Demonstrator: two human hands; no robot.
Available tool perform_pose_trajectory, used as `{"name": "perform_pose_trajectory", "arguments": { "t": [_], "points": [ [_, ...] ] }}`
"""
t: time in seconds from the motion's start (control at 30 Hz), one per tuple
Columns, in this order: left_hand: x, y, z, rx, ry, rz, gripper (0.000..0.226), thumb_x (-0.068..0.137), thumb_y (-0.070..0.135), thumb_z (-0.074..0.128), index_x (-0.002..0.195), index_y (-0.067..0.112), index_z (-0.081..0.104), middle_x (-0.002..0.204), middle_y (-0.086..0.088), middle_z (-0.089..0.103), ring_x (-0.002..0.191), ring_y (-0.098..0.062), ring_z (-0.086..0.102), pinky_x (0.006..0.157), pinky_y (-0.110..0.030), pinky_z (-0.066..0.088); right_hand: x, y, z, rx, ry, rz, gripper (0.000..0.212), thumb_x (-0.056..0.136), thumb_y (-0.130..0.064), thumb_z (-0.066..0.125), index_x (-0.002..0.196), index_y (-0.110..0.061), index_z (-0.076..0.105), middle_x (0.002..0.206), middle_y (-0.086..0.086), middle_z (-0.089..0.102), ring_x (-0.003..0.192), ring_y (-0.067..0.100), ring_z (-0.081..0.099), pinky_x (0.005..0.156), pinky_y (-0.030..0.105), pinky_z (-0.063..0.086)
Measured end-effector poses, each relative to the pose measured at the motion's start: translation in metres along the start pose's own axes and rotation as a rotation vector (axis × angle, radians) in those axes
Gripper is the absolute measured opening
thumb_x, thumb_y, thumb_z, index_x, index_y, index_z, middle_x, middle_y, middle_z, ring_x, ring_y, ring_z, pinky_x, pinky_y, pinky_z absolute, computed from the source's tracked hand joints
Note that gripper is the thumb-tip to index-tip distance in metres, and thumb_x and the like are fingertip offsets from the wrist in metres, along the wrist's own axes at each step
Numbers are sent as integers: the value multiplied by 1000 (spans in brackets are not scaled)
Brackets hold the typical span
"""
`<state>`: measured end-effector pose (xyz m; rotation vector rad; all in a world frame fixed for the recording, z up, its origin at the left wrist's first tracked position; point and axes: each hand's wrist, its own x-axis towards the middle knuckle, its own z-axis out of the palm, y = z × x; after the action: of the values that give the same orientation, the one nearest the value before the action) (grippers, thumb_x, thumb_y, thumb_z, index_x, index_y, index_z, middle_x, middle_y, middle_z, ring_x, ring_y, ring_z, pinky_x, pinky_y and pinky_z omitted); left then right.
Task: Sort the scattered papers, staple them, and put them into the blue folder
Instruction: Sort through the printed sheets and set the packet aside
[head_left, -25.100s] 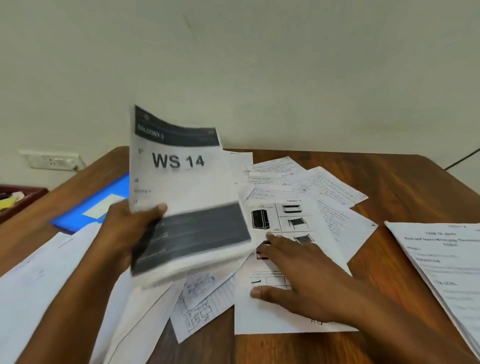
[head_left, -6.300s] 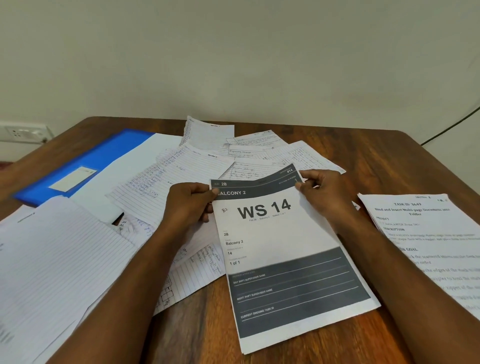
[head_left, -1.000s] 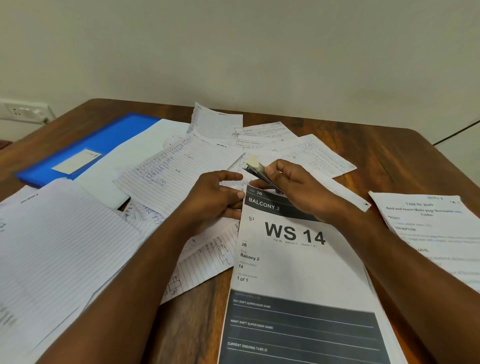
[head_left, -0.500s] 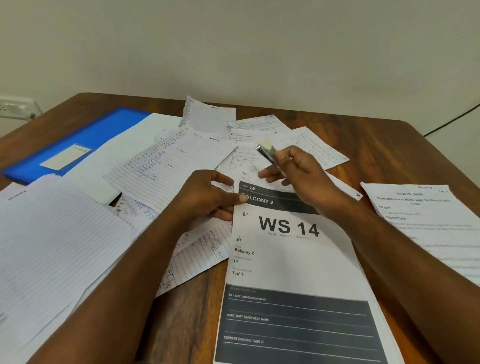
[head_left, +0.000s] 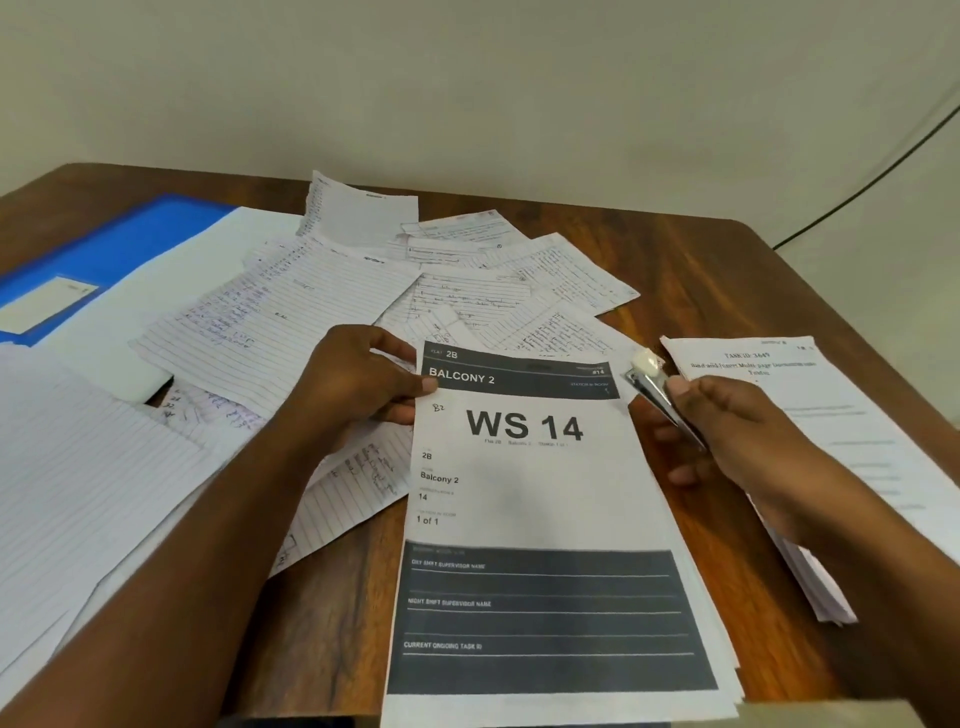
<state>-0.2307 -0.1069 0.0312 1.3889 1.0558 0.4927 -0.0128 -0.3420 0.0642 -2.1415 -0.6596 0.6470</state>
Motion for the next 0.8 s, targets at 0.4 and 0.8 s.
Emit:
{"name": "perform_pose_trajectory", "arguments": {
  "t": [0.4,0.8],
  "points": [
    [-2,-9,9,-81,143,102,23,82,-10,82,99,-3,68,81,-20,78,68,-31,79,58,-34,62,-23,2,9,83,-35,-27,31,105,-42,50,110,-15,65,109,2,75,90,20,76,68,37,65],
    [-4,-13,13,513,176,374,4,96,21,75,93,22,78,72,9,71,74,-17,73,70,-34,60,-42,-1,15,-471,0,-287,34,104,-52,47,87,-24,57,76,0,66,72,16,65,70,39,53]
  ]
}}
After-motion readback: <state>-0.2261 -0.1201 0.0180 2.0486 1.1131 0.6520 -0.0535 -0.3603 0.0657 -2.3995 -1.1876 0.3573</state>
